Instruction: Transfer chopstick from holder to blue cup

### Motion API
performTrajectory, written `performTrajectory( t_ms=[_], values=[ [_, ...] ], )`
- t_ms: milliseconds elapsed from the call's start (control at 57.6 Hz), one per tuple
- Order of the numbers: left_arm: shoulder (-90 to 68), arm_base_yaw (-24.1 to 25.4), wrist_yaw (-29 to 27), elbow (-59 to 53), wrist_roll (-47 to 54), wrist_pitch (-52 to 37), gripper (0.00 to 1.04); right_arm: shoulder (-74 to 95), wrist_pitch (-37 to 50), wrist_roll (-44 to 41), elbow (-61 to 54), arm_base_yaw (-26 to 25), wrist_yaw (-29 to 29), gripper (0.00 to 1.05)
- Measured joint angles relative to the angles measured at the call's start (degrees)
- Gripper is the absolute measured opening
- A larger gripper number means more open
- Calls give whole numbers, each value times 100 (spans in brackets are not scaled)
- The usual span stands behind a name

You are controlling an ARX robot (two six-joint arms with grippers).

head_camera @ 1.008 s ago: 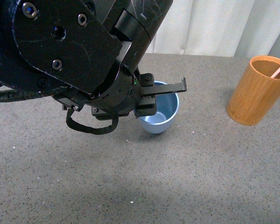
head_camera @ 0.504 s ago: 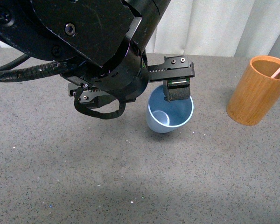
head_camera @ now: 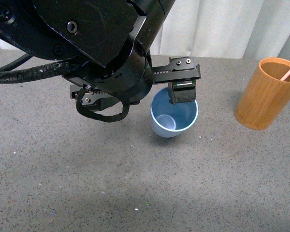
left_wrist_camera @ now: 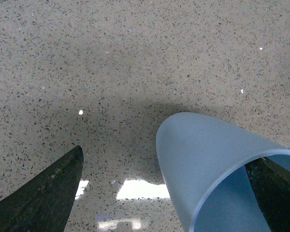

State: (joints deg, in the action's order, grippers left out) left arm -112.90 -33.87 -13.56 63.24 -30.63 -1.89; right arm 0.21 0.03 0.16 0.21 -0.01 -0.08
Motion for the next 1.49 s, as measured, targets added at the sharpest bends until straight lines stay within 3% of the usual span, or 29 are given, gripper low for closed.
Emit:
performTrajectory(
  t_ms=[712, 1095, 1129, 1181, 1216, 1303, 1390, 1494],
  values=[
    [-55, -72, -28, 341, -79, 168, 98, 0, 0, 0, 0, 0, 0, 95],
    [77, 203, -210, 66, -297, -13, 98, 0, 0, 0, 0, 0, 0, 95],
    [79, 221, -527, -153, -42, -546, 95, 0, 0, 0, 0, 0, 0, 95],
    [129, 332, -1126, -778, 612, -2162, 86, 0, 0, 0, 0, 0, 0, 95],
    [214, 435, -1185, -1241, 986, -3115, 81, 0, 0, 0, 0, 0, -7, 95],
    [562, 796, -968, -2363, 1912, -5158, 68, 0, 0, 0, 0, 0, 9, 95],
    [1300, 1329, -557, -3353, 2511, -6542, 54, 0, 0, 0, 0, 0, 11, 95],
    [2358, 2033, 98, -4378, 2793, -6983, 36, 0, 0, 0, 0, 0, 4, 95]
  ],
)
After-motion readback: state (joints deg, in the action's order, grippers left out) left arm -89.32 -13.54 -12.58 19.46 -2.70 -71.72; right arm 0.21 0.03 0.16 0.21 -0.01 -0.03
